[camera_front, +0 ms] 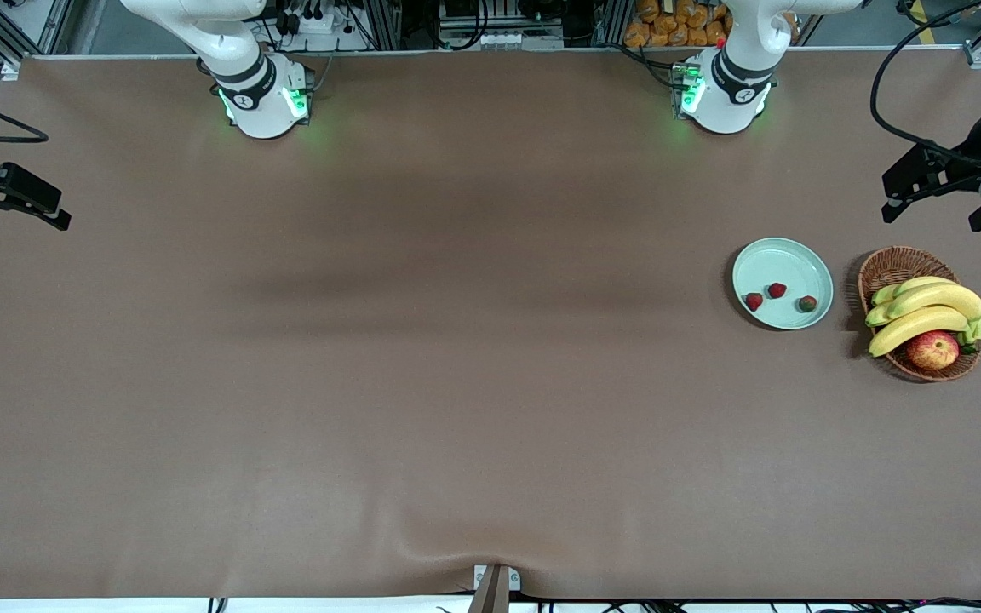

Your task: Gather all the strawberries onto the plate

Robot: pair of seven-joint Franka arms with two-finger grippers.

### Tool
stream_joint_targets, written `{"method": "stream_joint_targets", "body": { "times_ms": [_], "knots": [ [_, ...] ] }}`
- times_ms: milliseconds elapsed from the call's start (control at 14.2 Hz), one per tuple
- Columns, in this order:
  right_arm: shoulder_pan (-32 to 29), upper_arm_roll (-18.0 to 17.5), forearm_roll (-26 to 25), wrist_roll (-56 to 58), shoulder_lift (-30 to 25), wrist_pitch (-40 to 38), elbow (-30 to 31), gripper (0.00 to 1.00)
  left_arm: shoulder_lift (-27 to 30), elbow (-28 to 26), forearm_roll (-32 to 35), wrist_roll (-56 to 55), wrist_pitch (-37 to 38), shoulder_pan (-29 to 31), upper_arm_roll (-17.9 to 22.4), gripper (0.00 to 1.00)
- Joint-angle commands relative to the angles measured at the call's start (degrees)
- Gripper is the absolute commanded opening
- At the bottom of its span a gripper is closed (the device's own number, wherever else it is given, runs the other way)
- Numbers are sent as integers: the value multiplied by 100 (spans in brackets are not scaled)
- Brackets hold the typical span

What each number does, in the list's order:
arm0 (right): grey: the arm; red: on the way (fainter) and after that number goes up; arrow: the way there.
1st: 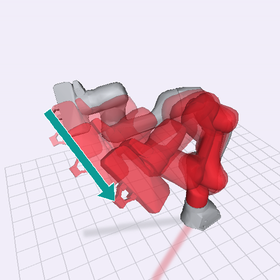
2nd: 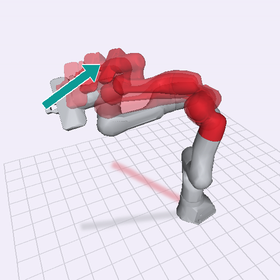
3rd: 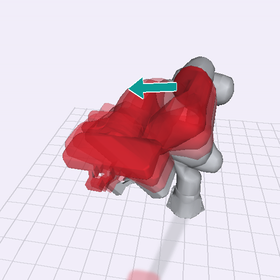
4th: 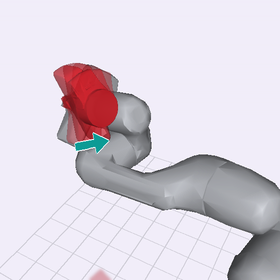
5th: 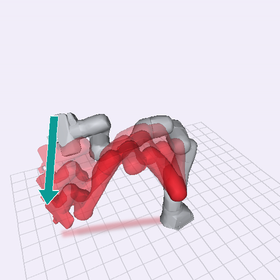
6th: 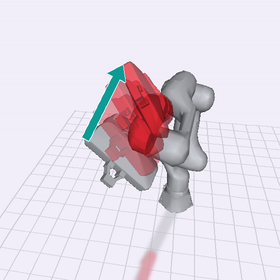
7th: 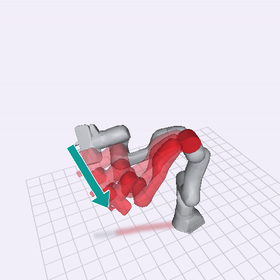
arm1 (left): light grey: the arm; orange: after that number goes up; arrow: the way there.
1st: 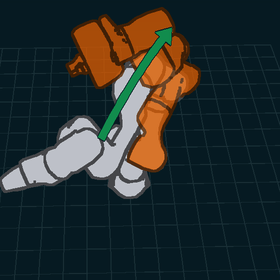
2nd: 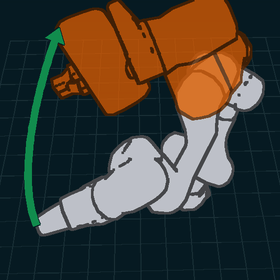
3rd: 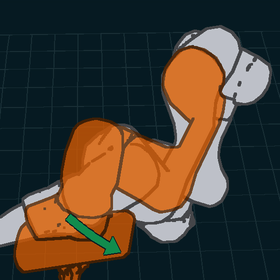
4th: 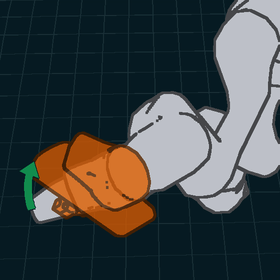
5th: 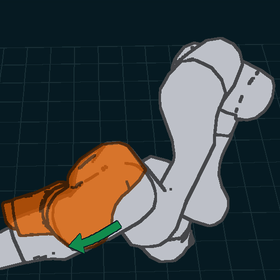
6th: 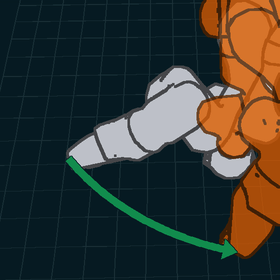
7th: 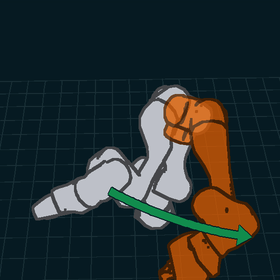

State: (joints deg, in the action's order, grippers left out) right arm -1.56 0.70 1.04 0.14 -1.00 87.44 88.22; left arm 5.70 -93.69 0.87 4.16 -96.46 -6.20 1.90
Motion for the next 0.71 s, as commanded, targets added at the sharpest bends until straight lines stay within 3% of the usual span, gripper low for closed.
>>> {"method": "stream_joint_targets", "body": {
  "times_ms": [0, 635],
  "knots": [
    [103, 70, -95, -22, 12, -34, -68, 100, -96, 202, -35, -126, 180, -65, 48, 100],
    [103, 79, -104, -14, 12, -16, -68, 100, -122, 193, -70, -469, 250, -48, 13, 100]
  ]
}}
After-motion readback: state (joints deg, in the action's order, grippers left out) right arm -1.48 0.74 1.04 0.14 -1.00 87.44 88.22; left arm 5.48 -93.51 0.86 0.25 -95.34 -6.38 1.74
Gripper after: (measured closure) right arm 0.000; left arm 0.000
